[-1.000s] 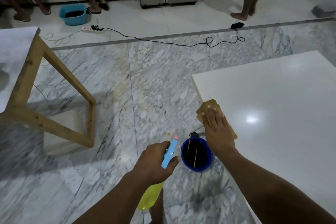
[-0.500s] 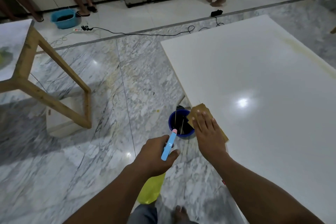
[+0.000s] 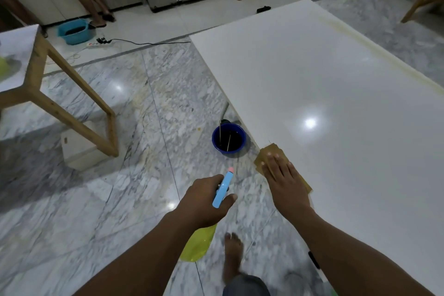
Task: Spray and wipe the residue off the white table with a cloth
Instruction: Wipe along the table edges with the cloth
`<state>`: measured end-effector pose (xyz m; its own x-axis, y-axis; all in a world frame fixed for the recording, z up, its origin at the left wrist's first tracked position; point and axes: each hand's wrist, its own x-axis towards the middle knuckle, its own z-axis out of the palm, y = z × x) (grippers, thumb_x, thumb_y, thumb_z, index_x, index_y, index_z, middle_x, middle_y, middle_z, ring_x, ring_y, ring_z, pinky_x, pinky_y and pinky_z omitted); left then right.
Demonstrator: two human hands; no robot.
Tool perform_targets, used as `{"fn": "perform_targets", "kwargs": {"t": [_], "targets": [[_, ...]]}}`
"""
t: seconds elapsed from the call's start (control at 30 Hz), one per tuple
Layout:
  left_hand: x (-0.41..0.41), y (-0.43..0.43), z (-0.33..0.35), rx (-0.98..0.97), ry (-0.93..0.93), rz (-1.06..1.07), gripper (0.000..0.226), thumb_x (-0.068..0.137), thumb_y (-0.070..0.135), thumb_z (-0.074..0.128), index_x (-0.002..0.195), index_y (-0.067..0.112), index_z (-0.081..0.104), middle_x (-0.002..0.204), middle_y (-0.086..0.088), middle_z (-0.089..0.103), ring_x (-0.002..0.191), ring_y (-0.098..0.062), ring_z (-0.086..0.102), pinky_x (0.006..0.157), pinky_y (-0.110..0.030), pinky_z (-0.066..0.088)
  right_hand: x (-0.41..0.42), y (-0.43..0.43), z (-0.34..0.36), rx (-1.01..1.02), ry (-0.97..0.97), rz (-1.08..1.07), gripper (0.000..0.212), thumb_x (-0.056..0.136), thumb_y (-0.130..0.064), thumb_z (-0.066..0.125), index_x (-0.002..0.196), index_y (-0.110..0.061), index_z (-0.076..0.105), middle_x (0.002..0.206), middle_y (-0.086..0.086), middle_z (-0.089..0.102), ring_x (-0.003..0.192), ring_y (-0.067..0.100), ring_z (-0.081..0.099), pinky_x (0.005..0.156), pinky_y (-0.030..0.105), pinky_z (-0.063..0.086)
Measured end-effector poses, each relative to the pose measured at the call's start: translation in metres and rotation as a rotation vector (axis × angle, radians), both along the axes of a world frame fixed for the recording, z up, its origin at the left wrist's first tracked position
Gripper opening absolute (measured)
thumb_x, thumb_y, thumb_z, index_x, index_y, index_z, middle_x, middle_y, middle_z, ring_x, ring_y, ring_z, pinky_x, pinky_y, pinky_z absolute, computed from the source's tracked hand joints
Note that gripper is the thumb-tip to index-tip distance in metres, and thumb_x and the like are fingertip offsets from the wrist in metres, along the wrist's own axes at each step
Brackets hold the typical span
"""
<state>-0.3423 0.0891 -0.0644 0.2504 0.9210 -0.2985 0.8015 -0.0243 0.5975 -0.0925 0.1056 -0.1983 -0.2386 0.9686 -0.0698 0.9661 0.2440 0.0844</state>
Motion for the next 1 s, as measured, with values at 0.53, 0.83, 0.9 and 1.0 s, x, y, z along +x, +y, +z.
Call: {"fn": "perform_targets", "kwargs": {"t": [0.53, 0.83, 0.9, 1.0], "targets": [[0.056, -0.24, 0.011, -0.063, 0.041, -0.061, 0.034, 0.093, 0.048, 0.068, 0.103, 0.016, 0.063, 0.09, -0.004, 0.071, 0.081, -0.023, 0.068, 0.077, -0.042, 0.057, 0.103, -0.265, 0.004, 0.003, -0.005, -0.034, 0.083, 0.078, -0.011, 0.071, 0.153, -0.012, 0.034, 0.166, 0.014, 0.013, 0.153, 0.035, 0.013, 0.119, 0.053, 0.024], [0.14, -0.345, 0.022, 0.003, 0.031, -0.085, 0.033, 0.093, 0.044, 0.07, 0.101, 0.013, 0.064, 0.087, -0.004, 0.071, 0.079, -0.024, 0.068, 0.074, -0.042, 0.056, 0.161, -0.401, 0.006, 0.02, 0.033, -0.012, 0.081, 0.073, -0.002, 0.066, 0.15, -0.009, 0.04, 0.163, 0.016, 0.023, 0.15, 0.037, 0.02, 0.116, 0.055, 0.03], [0.167, -0.378, 0.021, 0.004, 0.033, -0.095, 0.033, 0.093, 0.043, 0.071, 0.1, 0.012, 0.064, 0.086, -0.007, 0.071, 0.078, -0.025, 0.068, 0.075, -0.044, 0.056, 0.178, -0.442, 0.008, 0.046, 0.028, -0.004, 0.066, 0.083, -0.004, 0.043, 0.148, -0.01, 0.043, 0.162, 0.016, 0.026, 0.15, 0.038, 0.023, 0.115, 0.053, 0.03], [0.205, -0.427, 0.016, -0.006, 0.002, -0.102, 0.031, 0.093, 0.043, 0.071, 0.1, 0.013, 0.064, 0.085, -0.003, 0.071, 0.079, -0.022, 0.068, 0.076, -0.041, 0.056, 0.2, -0.495, 0.011, 0.047, 0.039, 0.01, 0.06, 0.09, -0.013, 0.026, 0.147, -0.01, 0.045, 0.161, 0.016, 0.029, 0.148, 0.038, 0.028, 0.115, 0.052, 0.029]]}}
